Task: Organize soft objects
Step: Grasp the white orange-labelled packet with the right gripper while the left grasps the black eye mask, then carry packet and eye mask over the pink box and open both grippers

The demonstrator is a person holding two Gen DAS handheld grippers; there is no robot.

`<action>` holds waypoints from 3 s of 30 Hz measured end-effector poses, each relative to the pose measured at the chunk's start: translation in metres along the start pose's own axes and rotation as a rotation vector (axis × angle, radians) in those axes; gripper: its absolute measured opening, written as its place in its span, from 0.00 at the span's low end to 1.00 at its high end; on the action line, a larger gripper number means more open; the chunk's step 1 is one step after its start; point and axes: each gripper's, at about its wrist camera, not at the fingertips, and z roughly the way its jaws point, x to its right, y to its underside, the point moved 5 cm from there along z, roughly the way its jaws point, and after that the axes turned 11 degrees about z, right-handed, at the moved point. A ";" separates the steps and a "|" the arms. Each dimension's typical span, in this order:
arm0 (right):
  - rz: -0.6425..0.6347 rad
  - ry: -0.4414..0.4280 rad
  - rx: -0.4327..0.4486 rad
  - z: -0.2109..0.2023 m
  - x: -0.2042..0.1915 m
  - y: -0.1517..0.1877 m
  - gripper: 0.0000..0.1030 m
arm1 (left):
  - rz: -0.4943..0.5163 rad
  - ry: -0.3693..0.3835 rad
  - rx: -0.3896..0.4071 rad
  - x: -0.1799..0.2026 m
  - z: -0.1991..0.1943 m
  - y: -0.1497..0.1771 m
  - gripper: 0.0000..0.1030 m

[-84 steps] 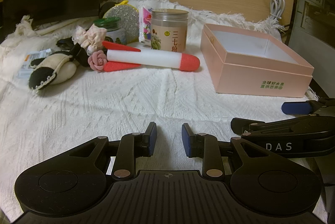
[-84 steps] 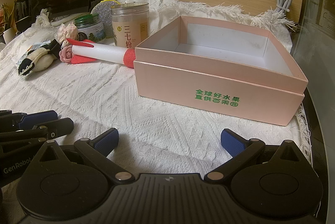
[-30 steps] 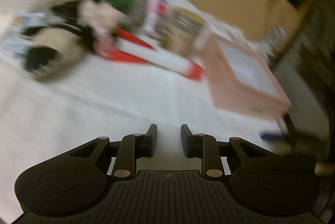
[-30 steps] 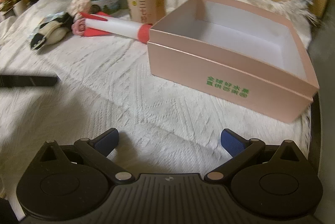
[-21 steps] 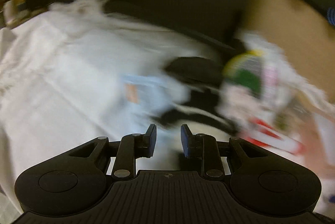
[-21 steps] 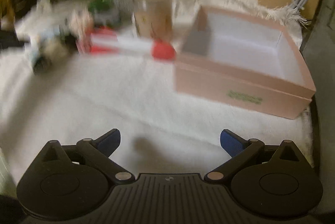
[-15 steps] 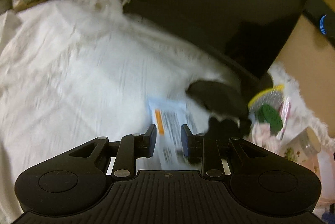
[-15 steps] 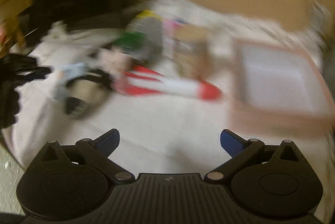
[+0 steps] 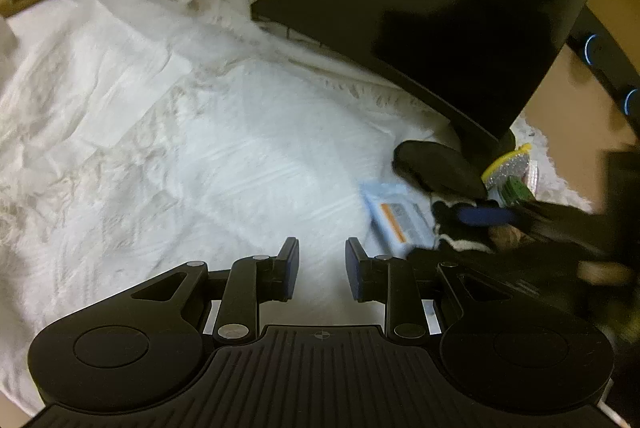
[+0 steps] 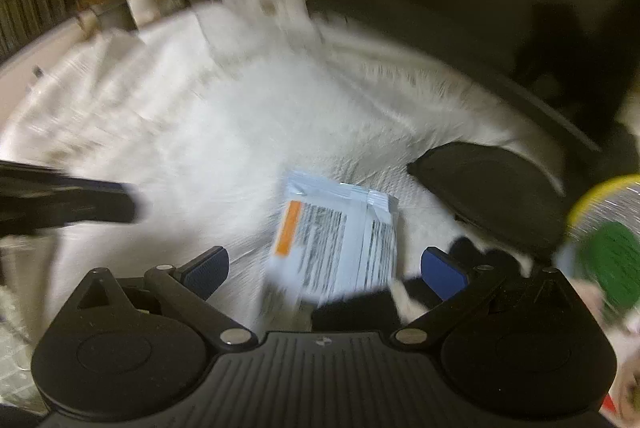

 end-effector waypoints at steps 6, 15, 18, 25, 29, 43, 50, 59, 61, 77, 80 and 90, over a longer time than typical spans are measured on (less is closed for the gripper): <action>0.151 -0.015 -0.110 0.031 0.012 -0.005 0.74 | -0.012 0.080 -0.011 -0.026 0.006 0.002 0.27; 0.265 0.080 0.202 -0.102 0.040 -0.029 0.70 | -0.014 0.230 -0.042 -0.015 0.053 -0.034 0.27; 0.350 0.193 0.238 -0.132 0.068 -0.016 0.69 | -0.153 0.372 -0.094 0.003 0.086 -0.042 0.27; 0.549 0.252 0.204 -0.162 0.105 0.036 0.69 | -0.334 0.355 -0.098 0.049 0.154 -0.056 0.27; 0.581 0.265 0.184 -0.166 0.109 0.056 0.69 | -0.340 0.271 -0.096 0.060 0.188 -0.067 0.27; 0.604 0.254 0.211 -0.194 0.128 0.079 0.69 | -0.164 0.218 0.027 0.090 0.182 -0.091 0.21; 0.471 0.279 0.340 -0.261 0.167 0.060 0.69 | -0.035 0.275 0.182 0.103 0.067 -0.115 0.20; 0.531 0.426 0.264 -0.325 0.298 0.076 0.72 | 0.164 0.642 0.172 0.282 0.007 -0.164 0.22; 0.561 0.474 0.245 -0.317 0.319 0.093 0.76 | 0.157 0.768 0.102 0.339 0.028 -0.170 0.28; 0.623 0.488 0.275 -0.278 0.268 0.247 0.78 | 0.351 0.583 -0.183 0.421 0.132 -0.069 0.28; 0.596 0.552 0.339 -0.290 0.266 0.244 0.78 | 0.376 0.558 -0.109 0.395 0.099 -0.066 0.28; 0.770 0.554 0.326 -0.263 0.322 0.227 0.39 | 0.197 0.281 -0.102 0.220 0.039 -0.017 0.28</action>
